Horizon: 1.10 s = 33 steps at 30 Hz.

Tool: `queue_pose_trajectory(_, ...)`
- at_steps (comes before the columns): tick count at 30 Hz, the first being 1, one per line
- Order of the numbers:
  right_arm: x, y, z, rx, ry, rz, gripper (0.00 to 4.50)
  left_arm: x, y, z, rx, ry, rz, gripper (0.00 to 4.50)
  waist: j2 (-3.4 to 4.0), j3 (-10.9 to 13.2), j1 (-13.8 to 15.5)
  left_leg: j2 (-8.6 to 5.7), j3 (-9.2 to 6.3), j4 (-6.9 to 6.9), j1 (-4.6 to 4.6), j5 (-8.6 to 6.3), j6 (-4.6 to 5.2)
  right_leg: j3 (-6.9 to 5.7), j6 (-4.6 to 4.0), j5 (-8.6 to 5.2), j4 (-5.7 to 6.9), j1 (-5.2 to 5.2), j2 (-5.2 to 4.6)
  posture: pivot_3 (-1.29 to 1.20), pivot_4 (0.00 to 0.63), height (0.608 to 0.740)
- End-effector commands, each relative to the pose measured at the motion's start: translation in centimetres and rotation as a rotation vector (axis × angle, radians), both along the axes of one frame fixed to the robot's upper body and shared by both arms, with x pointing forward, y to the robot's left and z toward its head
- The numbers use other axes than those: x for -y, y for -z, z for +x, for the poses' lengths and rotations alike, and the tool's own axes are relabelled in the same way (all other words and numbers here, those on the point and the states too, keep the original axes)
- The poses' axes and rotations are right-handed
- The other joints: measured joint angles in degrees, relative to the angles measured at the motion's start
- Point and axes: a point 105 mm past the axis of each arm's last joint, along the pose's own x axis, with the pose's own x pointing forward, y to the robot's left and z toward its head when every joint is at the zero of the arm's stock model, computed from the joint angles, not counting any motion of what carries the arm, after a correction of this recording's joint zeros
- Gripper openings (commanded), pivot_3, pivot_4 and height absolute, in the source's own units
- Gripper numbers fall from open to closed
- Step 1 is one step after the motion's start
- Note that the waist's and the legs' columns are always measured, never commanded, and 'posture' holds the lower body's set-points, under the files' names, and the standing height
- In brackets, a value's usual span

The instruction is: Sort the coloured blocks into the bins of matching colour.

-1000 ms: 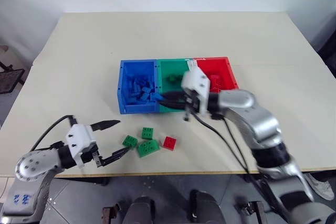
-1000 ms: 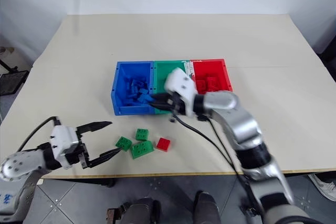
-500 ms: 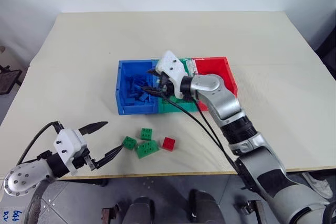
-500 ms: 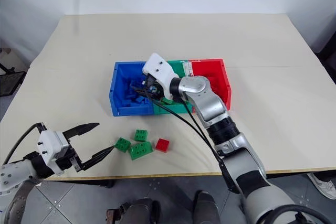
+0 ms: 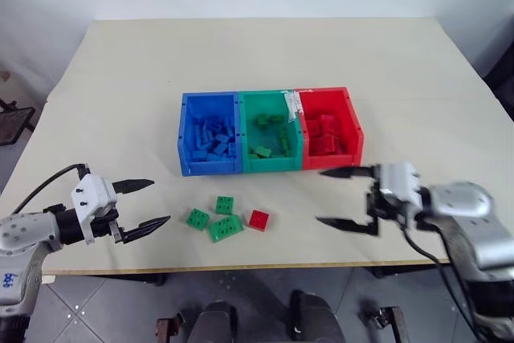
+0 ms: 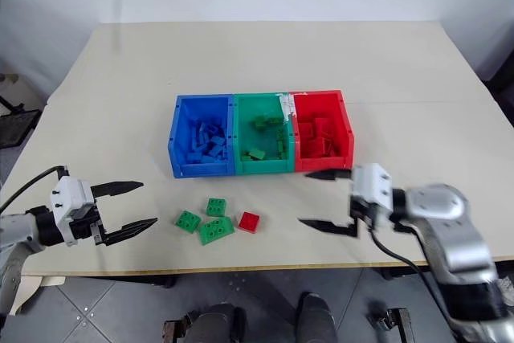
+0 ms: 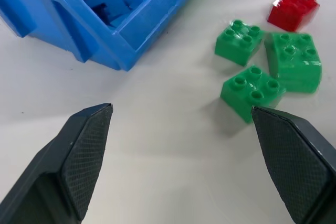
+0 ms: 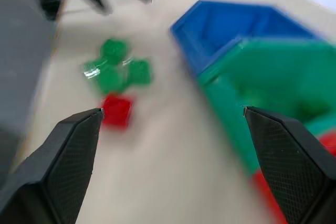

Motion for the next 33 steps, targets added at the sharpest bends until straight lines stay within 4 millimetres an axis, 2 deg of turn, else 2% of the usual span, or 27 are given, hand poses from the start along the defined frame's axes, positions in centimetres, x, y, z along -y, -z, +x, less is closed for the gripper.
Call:
queue_pose_trajectory(1, 1.9, -0.5, -1.1, 0.052, 0.033, -0.021, 4.46, 0.4, -0.2, 0.3, 0.034, 0.056, 0.033, 4.5, 0.0, 0.0, 0.15, 0.0, 0.07, 0.0, 0.02, -0.01, 0.01, 0.01, 0.0, 0.0, -0.01, 0.0, 0.0, 0.0, 0.15, 0.74)
queue_pose_trajectory(4, 2.2, -1.2, -1.0, 0.086, 0.088, 0.018, 4.46, 1.2, -0.1, 0.2, 0.03, 0.094, 0.021, 4.5, 0.0, 0.0, 0.27, 0.04, 0.25, 0.01, 0.13, -0.01, 0.01, 0.1, -0.02, 0.01, 0.01, 0.0, 0.0, 0.0, 0.15, 0.74)
queue_pose_trajectory(7, 2.4, -1.4, -1.1, 0.103, 0.131, 0.024, 4.46, 3.2, 0.1, -0.1, -0.001, 0.182, 0.013, 4.5, 0.0, 0.0, 0.71, 0.06, 0.33, -0.02, 0.32, -0.01, 0.01, 0.16, -0.03, 0.02, 0.04, 0.11, 0.0, 0.0, 0.15, 0.74)
queue_pose_trajectory(13, 2.7, -1.4, -2.2, 0.095, 0.167, 0.006, 4.46, 8.8, -0.9, -0.1, -0.001, 0.43, 0.078, 4.5, -0.02, 0.0, 2.5, 0.04, 0.31, 0.08, 0.3, -0.02, 0.03, 0.16, -0.04, 0.03, 0.04, 0.16, -0.01, 0.0, 0.15, 0.74)
queue_pose_trajectory(17, 3.8, -1.1, -3.2, 0.059, 0.201, -0.047, 4.46, 13.8, -1.6, 0.3, -0.029, 0.581, 0.093, 4.5, -0.01, -0.01, 2.77, 0.02, 0.33, 0.19, 0.3, -0.03, 0.06, 0.17, -0.05, 0.04, 0.02, 0.23, -0.01, 0.0, 0.15, 0.74)
queue_pose_trajectory(23, 4.2, -0.5, -4.9, 0.021, 0.268, -0.066, 4.46, 18.1, -0.2, 1.4, -0.098, 0.605, 0.241, 4.5, -0.02, -0.01, 2.37, 0.02, 0.36, 0.17, 0.3, -0.04, 0.08, 0.17, -0.05, 0.04, 0.05, 0.2, 0.0, 0.0, 0.15, 0.74)
queue_pose_trajectory(26, 3.8, 0.1, -5.6, -0.008, 0.291, -0.065, 4.46, 19.6, 1.3, 3.1, -0.075, 0.572, 0.377, 4.5, -0.04, -0.01, 2.51, 0.01, 0.37, 0.22, 0.29, -0.04, 0.09, 0.18, -0.05, 0.04, 0.02, 0.23, 0.0, 0.0, 0.15, 0.74)
queue_pose_trajectory(30, 3.5, 0.3, -6.0, -0.017, 0.295, -0.065, 4.46, 20.2, 2.4, 2.8, -0.107, 0.62, 0.449, 4.5, -0.03, -0.01, 2.22, 0.0, 0.39, 0.26, 0.26, -0.06, 0.13, 0.21, -0.05, 0.04, 0.01, 0.19, 0.0, 0.0, 0.15, 0.74)
queue_pose_trajectory(33, 3.5, 0.3, -5.9, -0.016, 0.301, -0.069, 4.5, 20.2, 2.5, 2.8, -0.098, 0.619, 0.475, 3.91, -0.03, -0.01, 2.34, 0.01, 0.39, 0.26, 0.22, -0.06, 0.13, 0.21, -0.05, 0.04, 0.01, 0.16, 0.0, 0.0, 0.15, 0.74)
